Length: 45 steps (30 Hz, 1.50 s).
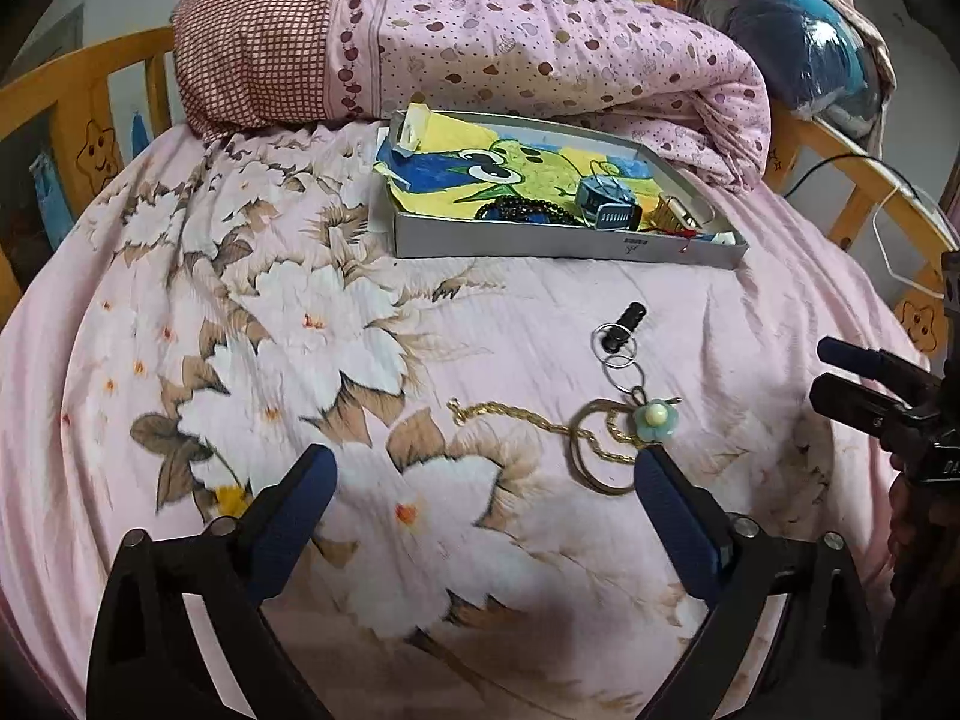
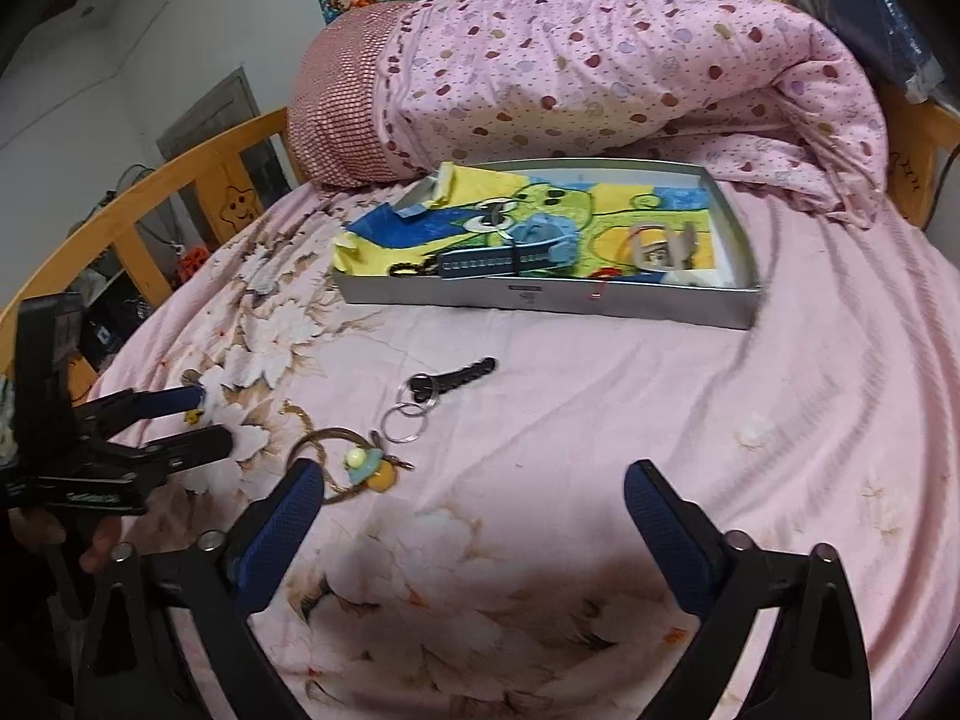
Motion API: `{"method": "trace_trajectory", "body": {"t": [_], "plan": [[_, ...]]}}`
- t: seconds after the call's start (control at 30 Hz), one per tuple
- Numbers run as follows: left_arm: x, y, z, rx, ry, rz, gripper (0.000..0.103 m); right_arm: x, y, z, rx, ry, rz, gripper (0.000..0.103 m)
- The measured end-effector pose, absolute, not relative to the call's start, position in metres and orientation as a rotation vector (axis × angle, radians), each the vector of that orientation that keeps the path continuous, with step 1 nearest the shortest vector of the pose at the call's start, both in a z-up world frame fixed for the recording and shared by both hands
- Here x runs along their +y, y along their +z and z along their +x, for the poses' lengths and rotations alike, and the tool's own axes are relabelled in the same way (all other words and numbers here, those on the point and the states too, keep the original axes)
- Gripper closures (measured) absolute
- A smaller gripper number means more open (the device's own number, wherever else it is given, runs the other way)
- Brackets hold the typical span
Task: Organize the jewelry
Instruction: 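Move both tools toward the gold chain and pendant on the bed, then grasp the gold chain with the left tool while the right tool grasps the green-yellow pendant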
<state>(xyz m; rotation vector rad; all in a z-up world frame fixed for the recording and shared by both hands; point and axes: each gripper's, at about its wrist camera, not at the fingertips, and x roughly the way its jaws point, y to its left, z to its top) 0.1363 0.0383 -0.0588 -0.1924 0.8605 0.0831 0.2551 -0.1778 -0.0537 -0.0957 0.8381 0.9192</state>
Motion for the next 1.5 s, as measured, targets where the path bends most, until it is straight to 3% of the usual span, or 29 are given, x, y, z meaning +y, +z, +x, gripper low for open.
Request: {"method": "trace_trajectory", "body": {"t": [0.07, 0.13, 0.2, 0.3, 0.53, 0.9, 1.1, 1.2, 1.27, 1.5], "plan": [[0.042, -0.063, 0.141, 0.877, 0.070, -0.188, 0.028, -0.170, -0.057, 0.254, 0.839, 0.943, -0.108, 0.020], [0.047, -0.068, 0.146, 0.896, 0.056, -0.197, 0.041, -0.159, -0.062, 0.252, 0.840, 0.969, -0.132, 0.033], [0.053, -0.072, 0.151, 0.907, 0.038, -0.219, 0.057, -0.150, -0.067, 0.251, 0.843, 0.991, -0.152, 0.039], [0.061, -0.075, 0.157, 0.913, 0.011, -0.254, 0.072, -0.140, -0.075, 0.250, 0.847, 1.015, -0.170, 0.045], [0.061, -0.081, 0.176, 0.935, -0.034, -0.193, 0.073, -0.119, -0.089, 0.255, 0.859, 1.056, -0.196, 0.054], [0.060, -0.097, 0.182, 0.981, -0.058, -0.146, 0.073, -0.109, -0.102, 0.252, 0.890, 1.071, -0.254, 0.055], [0.054, -0.099, 0.183, 0.973, -0.019, -0.092, 0.085, -0.107, -0.103, 0.251, 0.888, 1.068, -0.266, 0.055], [0.052, -0.099, 0.183, 0.969, -0.009, -0.080, 0.094, -0.106, -0.103, 0.250, 0.886, 1.077, -0.273, 0.066], [0.049, -0.098, 0.183, 0.966, -0.001, -0.067, 0.094, -0.105, -0.103, 0.248, 0.885, 1.081, -0.283, 0.073], [0.050, -0.092, 0.177, 0.940, 0.047, -0.069, 0.095, -0.109, -0.096, 0.245, 0.871, 1.064, -0.284, 0.076]]}}
